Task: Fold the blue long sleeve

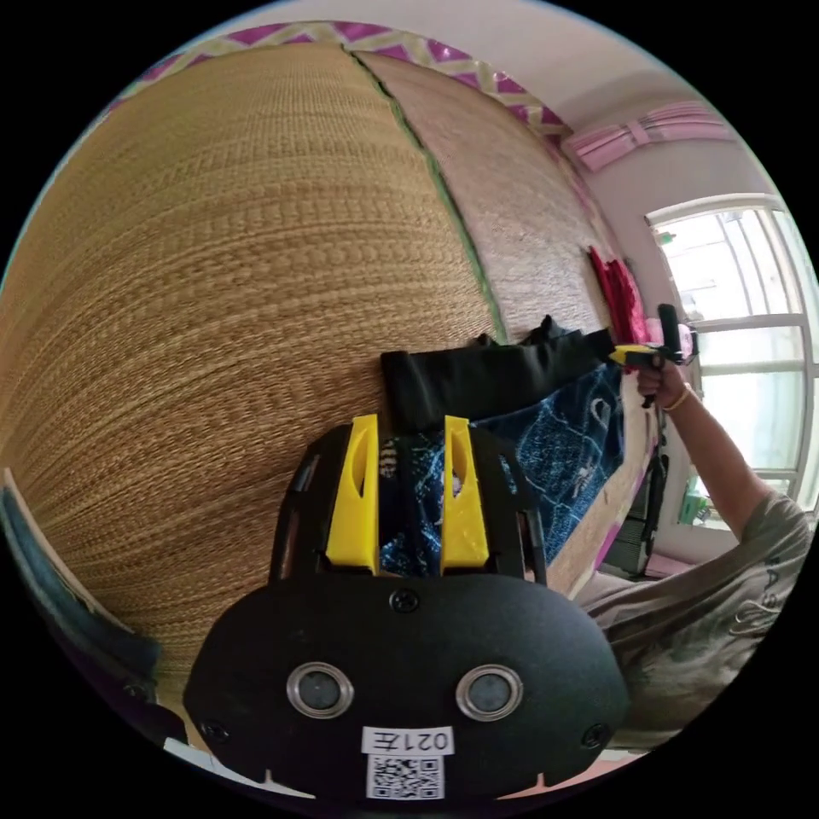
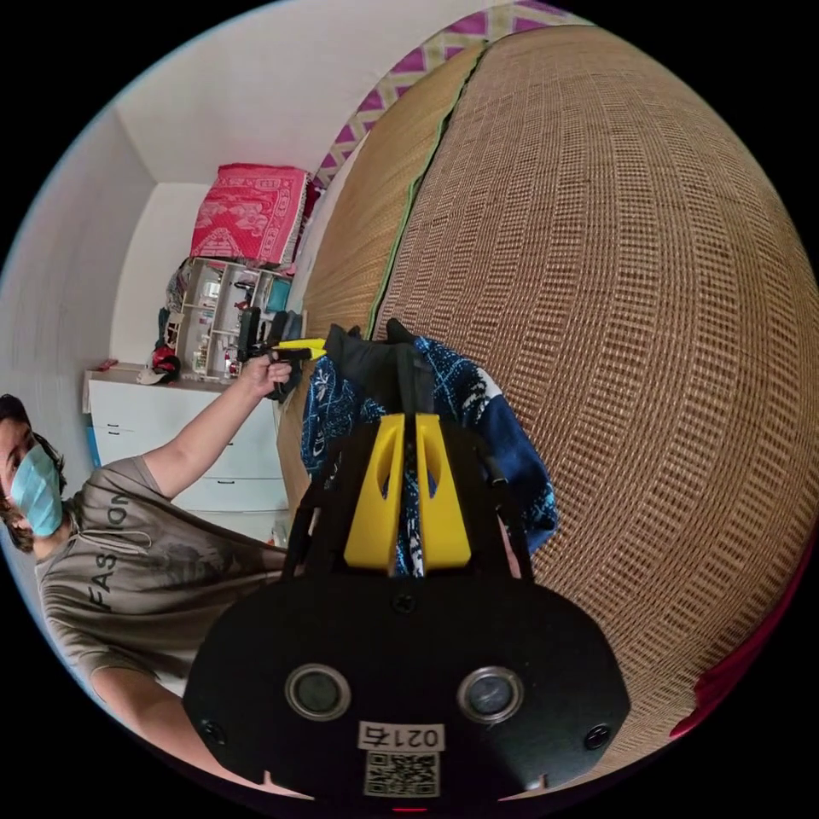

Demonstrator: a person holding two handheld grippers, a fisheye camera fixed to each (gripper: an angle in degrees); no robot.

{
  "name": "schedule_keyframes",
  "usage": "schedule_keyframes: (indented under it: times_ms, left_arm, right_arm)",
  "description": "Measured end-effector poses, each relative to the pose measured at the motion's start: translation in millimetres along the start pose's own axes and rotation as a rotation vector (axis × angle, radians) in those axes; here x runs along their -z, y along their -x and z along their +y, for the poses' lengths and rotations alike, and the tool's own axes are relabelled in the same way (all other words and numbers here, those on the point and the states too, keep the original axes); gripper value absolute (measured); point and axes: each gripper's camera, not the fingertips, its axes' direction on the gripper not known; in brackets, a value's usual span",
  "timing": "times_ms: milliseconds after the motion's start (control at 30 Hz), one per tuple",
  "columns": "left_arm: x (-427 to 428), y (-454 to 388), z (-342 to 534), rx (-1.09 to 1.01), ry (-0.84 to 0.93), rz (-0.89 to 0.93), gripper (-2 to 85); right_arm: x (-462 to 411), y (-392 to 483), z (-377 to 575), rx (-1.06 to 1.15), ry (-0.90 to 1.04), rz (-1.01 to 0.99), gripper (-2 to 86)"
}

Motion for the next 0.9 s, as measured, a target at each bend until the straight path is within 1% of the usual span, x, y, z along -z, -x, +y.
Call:
schedule_keyframes:
  times_ms: [67,133,200,267,300,367,400,467,500,567,600,667,700,733,767,800,867,900]
  left_arm:
    - [-6,7,0,-0.005,-0.048,0.066,3.1]
    - [-1,7,10,-0.02,-0.1,0.099,0.3]
    - [15,4,31,-0.054,-0.178,0.182,-0.4]
    - [42,-4,79,-0.112,-0.294,0.311,-0.8]
    - [49,-7,94,-0.133,-0.32,0.343,-0.9]
    - [69,-26,159,-0.228,-0.366,0.45,-1.0]
    - [72,-34,177,-0.26,-0.367,0.473,-1.0]
    - [69,-62,248,-0.349,-0.316,0.56,-1.0]
    - [66,-68,265,-0.363,-0.297,0.58,-1.0]
    - [35,-86,335,-0.358,-0.204,0.665,-1.0]
    - [24,-89,353,-0.343,-0.183,0.687,-1.0]
    - [-39,-94,424,-0.221,-0.106,0.758,-1.0]
    - [-59,-93,441,-0.177,-0.091,0.769,-1.0]
    - [-99,-88,472,-0.073,-0.071,0.773,-1.0]
    - [-143,-79,501,0.058,-0.062,0.772,-1.0]
    - [-164,-75,514,0.123,-0.055,0.771,-1.0]
    - [-228,-65,562,0.326,-0.044,0.725,-1.0]
    - [-234,-64,572,0.358,-0.06,0.723,-1.0]
  right_arm:
    - [8,2,5,-0.007,-0.029,-0.029,0.6]
    - [18,9,12,0.008,-0.06,-0.058,0.6]
    - [38,29,31,0.064,-0.117,-0.12,0.6]
    - [56,48,53,0.123,-0.159,-0.181,0.5]
    - [68,61,73,0.162,-0.176,-0.22,0.5]
    - [82,79,109,0.222,-0.182,-0.282,0.5]
    - [87,88,136,0.247,-0.158,-0.318,0.5]
    - [87,100,179,0.275,-0.089,-0.359,0.5]
    - [83,104,208,0.264,-0.035,-0.384,0.5]
    - [72,107,254,0.233,0.037,-0.425,0.6]
    - [62,106,283,0.194,0.071,-0.45,0.6]
    - [41,101,324,0.126,0.124,-0.469,0.8]
    - [25,91,348,0.048,0.155,-0.442,1.1]
    - [16,85,359,-0.001,0.165,-0.413,1.2]
    - [3,72,379,-0.097,0.146,-0.357,1.6]
    - [-8,60,395,-0.189,0.123,-0.298,2.3]
    - [-18,52,409,-0.258,0.133,-0.225,3.7]
    - [-19,53,412,-0.276,0.146,-0.196,4.9]
